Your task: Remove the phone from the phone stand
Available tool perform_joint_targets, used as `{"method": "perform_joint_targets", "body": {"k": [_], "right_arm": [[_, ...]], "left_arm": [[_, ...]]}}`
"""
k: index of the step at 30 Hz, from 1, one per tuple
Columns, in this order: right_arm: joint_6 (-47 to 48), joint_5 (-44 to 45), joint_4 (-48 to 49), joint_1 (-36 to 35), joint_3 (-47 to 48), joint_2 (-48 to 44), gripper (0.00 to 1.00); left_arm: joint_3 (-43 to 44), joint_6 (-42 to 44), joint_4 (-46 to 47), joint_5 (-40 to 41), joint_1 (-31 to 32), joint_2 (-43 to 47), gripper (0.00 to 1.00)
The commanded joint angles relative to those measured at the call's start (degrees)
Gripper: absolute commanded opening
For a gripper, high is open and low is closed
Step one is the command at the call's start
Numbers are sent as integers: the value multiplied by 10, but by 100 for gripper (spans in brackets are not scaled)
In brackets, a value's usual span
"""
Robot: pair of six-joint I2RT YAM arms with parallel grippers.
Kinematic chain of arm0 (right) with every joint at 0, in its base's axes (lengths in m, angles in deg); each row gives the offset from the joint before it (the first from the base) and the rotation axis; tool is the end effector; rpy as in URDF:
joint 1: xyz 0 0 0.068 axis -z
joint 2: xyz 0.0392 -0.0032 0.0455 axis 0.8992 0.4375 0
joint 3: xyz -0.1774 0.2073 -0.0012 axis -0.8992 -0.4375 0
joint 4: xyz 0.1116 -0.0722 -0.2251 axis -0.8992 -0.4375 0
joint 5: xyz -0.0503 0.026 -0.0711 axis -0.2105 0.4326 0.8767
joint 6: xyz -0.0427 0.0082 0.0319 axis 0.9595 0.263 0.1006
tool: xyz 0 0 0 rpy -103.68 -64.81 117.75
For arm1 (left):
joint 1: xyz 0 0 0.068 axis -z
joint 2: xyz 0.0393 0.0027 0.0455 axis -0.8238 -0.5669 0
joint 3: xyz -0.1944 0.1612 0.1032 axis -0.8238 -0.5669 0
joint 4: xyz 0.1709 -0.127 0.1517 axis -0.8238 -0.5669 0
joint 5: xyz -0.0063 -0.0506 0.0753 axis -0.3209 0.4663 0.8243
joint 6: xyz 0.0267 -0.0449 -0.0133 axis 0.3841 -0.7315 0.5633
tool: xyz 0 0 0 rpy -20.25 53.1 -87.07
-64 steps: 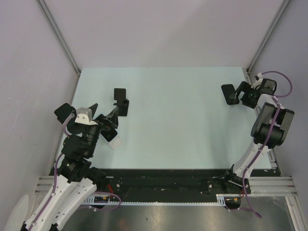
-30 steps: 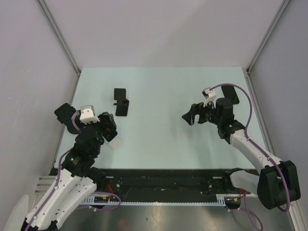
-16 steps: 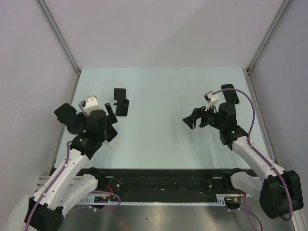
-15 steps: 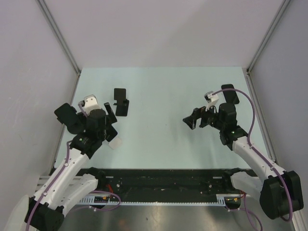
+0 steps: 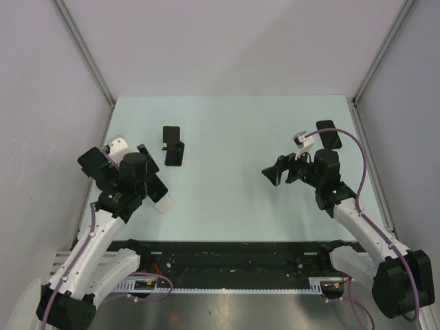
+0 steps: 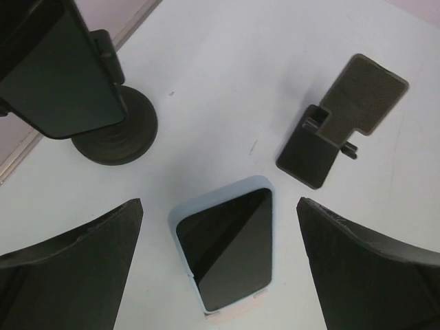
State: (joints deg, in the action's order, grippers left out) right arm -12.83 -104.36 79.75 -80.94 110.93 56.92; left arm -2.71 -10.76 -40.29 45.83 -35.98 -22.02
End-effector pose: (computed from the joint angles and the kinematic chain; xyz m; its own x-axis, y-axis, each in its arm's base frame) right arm 0.2106 0.0805 0.2620 -0.3900 0.0308 -0.9203 -0.6120 0.7381 0.2840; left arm 0.1653 -0.0340 0.3024 -0.2870 -0.2937 -0.9118 -0.4685 0.8733 -0.1338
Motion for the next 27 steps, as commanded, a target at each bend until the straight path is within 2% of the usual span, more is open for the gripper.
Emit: {"method": "perform_joint_targets", "body": {"k": [1,8,21,27], "right_arm": [[7,-9,26,-2,-4,-16,100],[8,-12,28,-2,-6,-17,100],[9,-20,31,-2,-7,-12,100],[9,-26,35,-2,-8,-5,100]], "left_arm": [[4,-39,-16,20,-27,-11,100],[12,-65,-11,-9,-30,-40,100],[11,-83,1,0,-30,-102,100],[-3,-90,10,-2,-30,-110,89]]}}
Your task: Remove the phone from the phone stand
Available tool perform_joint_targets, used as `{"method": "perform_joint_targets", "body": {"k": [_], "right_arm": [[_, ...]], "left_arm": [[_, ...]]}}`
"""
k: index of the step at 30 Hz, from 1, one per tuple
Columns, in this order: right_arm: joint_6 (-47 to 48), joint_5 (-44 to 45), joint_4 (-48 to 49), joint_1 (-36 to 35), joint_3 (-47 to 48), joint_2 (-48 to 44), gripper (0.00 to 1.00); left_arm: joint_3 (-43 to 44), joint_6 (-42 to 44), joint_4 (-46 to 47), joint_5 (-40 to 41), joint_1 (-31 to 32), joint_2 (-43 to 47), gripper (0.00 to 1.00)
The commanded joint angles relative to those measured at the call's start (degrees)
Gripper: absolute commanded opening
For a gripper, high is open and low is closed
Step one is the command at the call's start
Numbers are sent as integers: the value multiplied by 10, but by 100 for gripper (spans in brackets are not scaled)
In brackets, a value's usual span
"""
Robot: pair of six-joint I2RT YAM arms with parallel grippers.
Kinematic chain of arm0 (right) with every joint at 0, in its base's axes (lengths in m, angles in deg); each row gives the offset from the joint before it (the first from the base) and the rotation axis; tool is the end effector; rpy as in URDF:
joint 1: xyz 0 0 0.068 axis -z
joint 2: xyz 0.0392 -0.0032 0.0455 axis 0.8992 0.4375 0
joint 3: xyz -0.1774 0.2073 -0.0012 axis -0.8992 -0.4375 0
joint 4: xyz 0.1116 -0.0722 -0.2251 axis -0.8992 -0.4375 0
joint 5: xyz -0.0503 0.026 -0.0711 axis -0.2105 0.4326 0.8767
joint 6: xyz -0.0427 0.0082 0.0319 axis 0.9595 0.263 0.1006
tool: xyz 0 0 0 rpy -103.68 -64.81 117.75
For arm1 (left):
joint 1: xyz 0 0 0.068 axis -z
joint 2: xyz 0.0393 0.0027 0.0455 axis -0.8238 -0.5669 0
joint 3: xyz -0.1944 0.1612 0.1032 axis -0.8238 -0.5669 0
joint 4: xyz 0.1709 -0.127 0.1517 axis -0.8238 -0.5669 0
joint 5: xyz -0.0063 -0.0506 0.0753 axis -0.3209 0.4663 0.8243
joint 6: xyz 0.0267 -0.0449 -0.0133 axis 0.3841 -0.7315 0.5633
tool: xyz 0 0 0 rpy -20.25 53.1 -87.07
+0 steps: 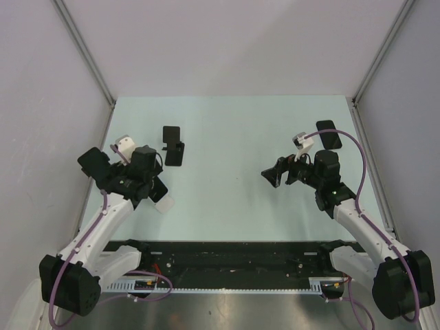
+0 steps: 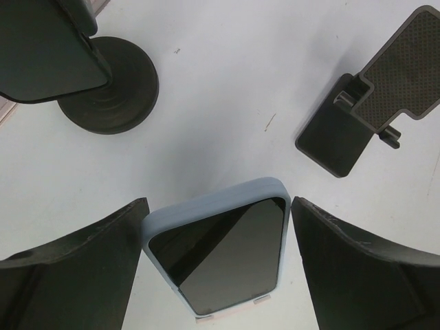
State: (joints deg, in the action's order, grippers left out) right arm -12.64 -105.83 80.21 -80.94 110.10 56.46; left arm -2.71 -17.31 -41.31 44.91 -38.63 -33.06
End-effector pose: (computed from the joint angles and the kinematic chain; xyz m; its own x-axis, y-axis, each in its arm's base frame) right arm 0.2081 0.0805 0.2595 -0.3893 0.0260 -0.9207 -0.6309 0.7207 0.2871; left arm 0.1977 -0.0362 0.2691 -0.3964 -0.3526 -0.8477 -0.5584 0.8255 -0.0822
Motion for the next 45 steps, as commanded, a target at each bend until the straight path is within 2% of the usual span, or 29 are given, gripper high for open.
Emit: {"method": "perform_joint_targets", "body": {"k": [1,7,10,11,14,15,22,26,30,32,36,40,45], "right_arm": [[7,-11,30,-3,0,0,100],[8,-13,30,-3,0,2,100],[8,-16,30,-3,0,1,100],[10,-18,30,-3,0,0,100],[11,-25,33,-7,0,0,100],[12,-27,34,-10,0,0,100],[12,-36,50,-32,1,-2,100],[-1,-39,80,-55,1,-3,100],[-17,-31,130,-119,1,7,100],[-21,-27,174,-147,1,22,100],[-32,-19,274,-211,2,71,99],[-56,-21,402,-261,11,144,98],[-72,-20,475,-296,48,243,97]], "left_arm": [[-4,-26,21,8,-3,2,87],[-15,-33,24,5,-3,6,74],[-15,-30,24,-1,-3,17,59],[-13,-28,24,-2,-3,22,50],[-7,-19,23,-7,-3,50,32],[-4,-11,24,-9,-3,64,29],[26,10,23,-50,-3,120,18],[52,14,23,-111,-3,129,12],[74,2,22,-165,-2,132,5],[83,-8,23,-187,-1,133,1],[95,-26,23,-257,4,130,0],[101,-44,23,-293,21,127,0],[113,-58,24,-317,51,120,0]]}}
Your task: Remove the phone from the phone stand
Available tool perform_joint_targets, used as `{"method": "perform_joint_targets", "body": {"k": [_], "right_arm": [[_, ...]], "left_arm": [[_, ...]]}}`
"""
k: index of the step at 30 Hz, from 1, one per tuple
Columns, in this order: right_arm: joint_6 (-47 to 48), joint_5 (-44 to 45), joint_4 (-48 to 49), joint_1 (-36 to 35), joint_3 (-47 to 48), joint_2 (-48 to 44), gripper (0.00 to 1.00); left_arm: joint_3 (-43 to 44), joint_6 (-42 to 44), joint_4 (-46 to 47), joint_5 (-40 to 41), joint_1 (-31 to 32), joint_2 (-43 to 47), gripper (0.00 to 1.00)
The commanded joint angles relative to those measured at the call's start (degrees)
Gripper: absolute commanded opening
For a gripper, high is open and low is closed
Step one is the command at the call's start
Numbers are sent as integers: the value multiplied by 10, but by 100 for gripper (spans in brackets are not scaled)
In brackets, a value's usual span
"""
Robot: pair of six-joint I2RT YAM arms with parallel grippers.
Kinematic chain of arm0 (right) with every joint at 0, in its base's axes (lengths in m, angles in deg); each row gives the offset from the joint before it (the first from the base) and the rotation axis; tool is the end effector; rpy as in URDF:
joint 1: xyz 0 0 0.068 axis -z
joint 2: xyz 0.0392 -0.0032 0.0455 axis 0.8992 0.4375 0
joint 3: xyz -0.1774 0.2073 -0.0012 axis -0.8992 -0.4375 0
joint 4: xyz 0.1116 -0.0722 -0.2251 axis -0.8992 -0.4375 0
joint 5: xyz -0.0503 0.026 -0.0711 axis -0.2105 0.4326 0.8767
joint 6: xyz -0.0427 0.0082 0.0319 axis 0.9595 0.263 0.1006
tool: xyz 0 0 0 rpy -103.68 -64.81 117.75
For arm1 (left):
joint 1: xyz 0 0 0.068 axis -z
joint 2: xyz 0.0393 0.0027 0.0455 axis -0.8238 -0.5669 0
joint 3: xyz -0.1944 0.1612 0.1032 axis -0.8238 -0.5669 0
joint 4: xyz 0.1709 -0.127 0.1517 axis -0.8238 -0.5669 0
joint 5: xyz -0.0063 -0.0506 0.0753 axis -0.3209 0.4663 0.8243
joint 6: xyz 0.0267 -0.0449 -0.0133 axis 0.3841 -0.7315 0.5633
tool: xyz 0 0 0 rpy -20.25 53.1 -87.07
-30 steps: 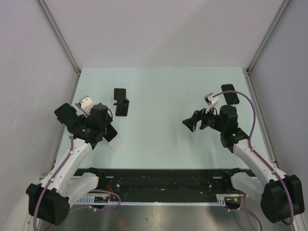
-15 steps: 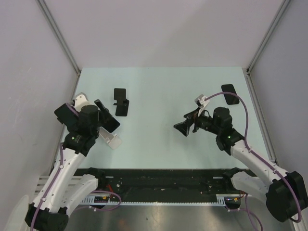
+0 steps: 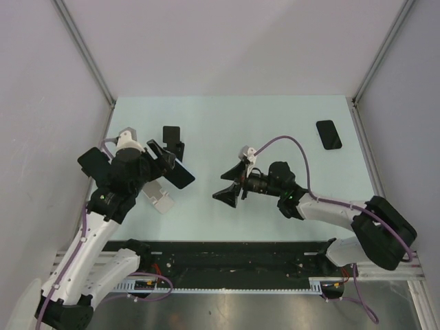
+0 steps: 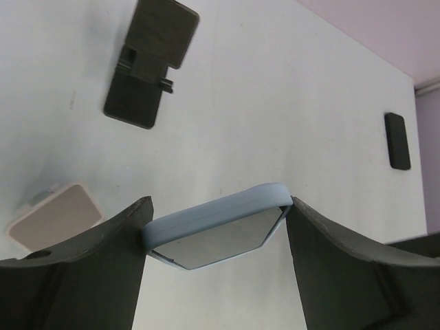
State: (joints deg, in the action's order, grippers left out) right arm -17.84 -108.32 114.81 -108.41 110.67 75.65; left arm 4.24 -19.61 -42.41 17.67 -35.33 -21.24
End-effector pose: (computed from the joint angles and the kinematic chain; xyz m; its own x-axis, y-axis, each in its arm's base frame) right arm 0.1879 0.2089 0.2473 -0.2534 0.0478 -0.9662 -0.9309 0.2594 0.2570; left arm 0.1591 -0.0503 0.3380 -0.4099 -0.4917 -0.7683 -0.1184 0.8638 -0.4897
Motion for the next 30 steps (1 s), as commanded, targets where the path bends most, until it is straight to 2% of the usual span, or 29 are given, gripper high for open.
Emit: {"method": "perform_joint_targets", "body": {"k": [1,9,14,17,18,20,21,23,24,25,26,28,29,30], "right_arm": [[-23,4,138,-24,55,61,97],[-52,-26,190,-42,120,165,94],[-72,-40,212,-50,146,215,86],[-80,-49,218,-56,150,225,74],[-81,-51,217,-57,151,227,64],[-85,-55,216,-59,152,227,51],[-86,-56,213,-58,152,226,35],[-89,-59,202,-58,152,221,19],[-87,-61,195,-58,152,218,6],[-85,-63,189,-58,151,215,0],[-83,-64,175,-58,151,206,0],[-80,-65,157,-58,152,194,0],[-79,-63,136,-59,151,188,0],[-71,-60,121,-58,151,173,0]], "left_arm": [[45,-38,35,-51,22,1,0],[41,-63,41,-95,45,5,0],[41,-70,46,-106,48,12,0],[39,-70,48,-107,48,16,0],[39,-70,49,-110,48,16,0],[38,-71,49,-112,48,19,0],[38,-72,51,-112,48,21,1],[37,-72,53,-110,48,24,2],[36,-70,55,-109,48,28,4],[36,-65,55,-104,48,29,7],[35,-63,55,-101,48,30,10],[32,-57,56,-88,48,39,30],[32,-57,57,-79,48,43,51],[29,-55,56,-71,48,47,60]]}}
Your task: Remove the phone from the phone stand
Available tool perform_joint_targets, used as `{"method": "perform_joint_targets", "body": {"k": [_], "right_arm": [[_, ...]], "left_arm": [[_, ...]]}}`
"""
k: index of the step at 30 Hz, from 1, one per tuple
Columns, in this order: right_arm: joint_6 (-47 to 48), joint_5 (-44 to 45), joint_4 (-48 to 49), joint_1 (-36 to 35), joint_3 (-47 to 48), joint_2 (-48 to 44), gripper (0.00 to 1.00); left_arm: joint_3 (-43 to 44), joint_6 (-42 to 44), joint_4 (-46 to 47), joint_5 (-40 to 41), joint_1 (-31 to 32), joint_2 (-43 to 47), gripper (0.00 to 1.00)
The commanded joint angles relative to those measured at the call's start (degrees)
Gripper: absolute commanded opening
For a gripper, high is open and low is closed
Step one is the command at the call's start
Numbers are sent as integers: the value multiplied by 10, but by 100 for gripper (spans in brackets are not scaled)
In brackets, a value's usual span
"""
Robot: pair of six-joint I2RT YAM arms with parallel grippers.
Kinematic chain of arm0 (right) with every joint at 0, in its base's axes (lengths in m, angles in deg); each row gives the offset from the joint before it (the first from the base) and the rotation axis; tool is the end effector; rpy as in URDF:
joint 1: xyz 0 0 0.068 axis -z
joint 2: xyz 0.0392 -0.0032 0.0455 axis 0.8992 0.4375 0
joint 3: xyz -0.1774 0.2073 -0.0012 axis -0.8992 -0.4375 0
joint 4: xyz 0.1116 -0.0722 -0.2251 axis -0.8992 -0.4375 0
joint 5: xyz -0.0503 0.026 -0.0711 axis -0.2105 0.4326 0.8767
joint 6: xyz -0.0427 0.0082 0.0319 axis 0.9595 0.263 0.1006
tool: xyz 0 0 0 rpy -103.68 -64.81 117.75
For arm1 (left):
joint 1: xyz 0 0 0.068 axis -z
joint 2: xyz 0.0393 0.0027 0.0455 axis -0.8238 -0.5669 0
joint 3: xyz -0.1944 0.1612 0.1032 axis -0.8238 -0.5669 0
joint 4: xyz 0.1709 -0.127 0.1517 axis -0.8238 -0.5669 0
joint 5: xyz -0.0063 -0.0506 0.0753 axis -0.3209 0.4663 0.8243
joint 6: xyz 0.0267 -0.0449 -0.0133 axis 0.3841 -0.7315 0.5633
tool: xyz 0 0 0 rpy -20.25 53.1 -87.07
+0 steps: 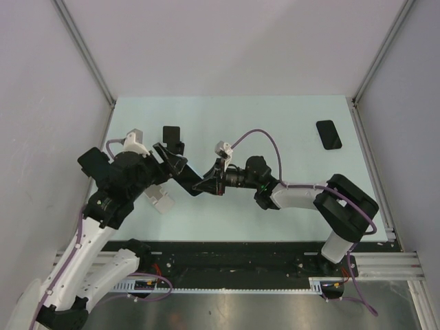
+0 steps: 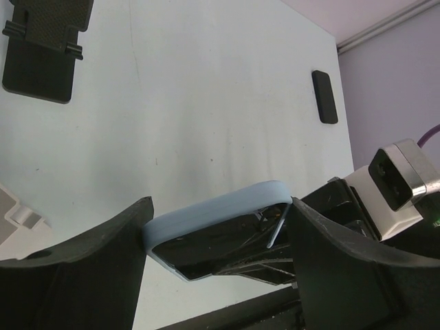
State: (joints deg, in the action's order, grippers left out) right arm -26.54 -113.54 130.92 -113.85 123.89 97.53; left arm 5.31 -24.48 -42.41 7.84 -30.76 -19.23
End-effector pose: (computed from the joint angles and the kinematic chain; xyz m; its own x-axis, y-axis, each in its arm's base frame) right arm 0.2151 0.2865 0.2350 -0.3242 0.1061 -0.9400 -0.9428 0.0449 0.3302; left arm 0.1446 -0.0649 0.3490 -0.5100 -0.5143 -0.6895 0.0520 0.7817 -0.6215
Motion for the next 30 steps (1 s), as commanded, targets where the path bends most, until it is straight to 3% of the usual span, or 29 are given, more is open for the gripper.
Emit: {"method": "perform_joint_targets", "body": {"k": [1,2,5,14,18,22,30], "right_arm": [[20,3,-54,-4,18,-53,0],[27,9,-91,-5,18,-64,0],[51,36,-165,0,18,-103,0],[81,73,-398,76,19,-204,0],[91,94,-501,156,19,-238,0],[79,85,-596,304,29,-252,0],[111,79,-676,486,114,-149,0]], "left_arm": [[17,4,58,35,3,35,68],[17,11,57,53,3,39,81],[18,44,57,92,3,57,99],[-8,164,73,187,3,116,100],[-56,221,86,169,3,148,100],[-105,248,98,149,3,178,100],[-178,274,128,134,3,213,100]]}}
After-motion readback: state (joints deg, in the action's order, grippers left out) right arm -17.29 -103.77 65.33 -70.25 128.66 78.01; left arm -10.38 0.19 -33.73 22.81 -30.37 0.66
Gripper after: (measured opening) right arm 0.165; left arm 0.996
